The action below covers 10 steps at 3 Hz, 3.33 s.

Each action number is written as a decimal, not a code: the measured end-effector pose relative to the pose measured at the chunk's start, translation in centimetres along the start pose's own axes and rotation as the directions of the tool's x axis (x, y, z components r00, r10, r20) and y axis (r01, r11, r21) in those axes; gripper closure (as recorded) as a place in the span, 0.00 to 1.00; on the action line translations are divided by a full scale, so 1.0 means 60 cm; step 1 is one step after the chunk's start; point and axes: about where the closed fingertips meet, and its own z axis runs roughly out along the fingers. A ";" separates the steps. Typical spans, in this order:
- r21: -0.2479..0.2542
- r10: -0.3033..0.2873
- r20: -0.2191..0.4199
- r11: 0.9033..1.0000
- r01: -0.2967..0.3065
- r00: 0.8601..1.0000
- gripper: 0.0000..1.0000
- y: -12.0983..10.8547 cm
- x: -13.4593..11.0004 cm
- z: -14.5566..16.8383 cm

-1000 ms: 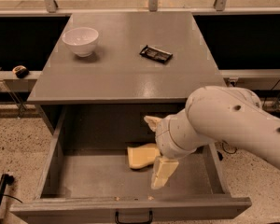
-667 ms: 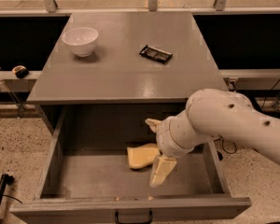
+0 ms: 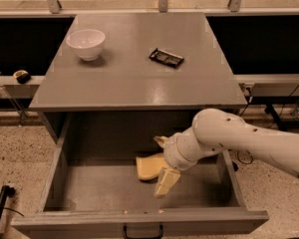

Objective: Pick sponge from top drawer and place on counter

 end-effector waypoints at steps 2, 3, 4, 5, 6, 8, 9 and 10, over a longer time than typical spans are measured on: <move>-0.065 0.034 0.017 0.997 -0.032 0.999 0.41 -0.015 0.023 0.068; -0.066 0.034 0.018 0.997 -0.032 0.999 0.66 -0.016 0.019 0.061; -0.031 0.003 0.125 1.000 0.001 0.992 0.89 -0.018 -0.026 0.020; 0.078 -0.073 0.143 0.995 0.062 0.987 1.00 0.009 -0.058 -0.060; 0.240 -0.137 0.031 0.963 0.126 0.990 1.00 0.015 -0.117 -0.208; 0.256 -0.031 -0.112 0.965 0.059 0.993 1.00 -0.136 -0.126 -0.344; 0.273 0.015 -0.028 0.962 -0.006 1.000 1.00 -0.239 -0.185 -0.349; 0.273 0.015 -0.028 0.962 -0.007 0.999 1.00 -0.239 -0.185 -0.348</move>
Offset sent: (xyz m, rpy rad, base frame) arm 0.0228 0.0131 -0.0575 0.0316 0.1154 0.0229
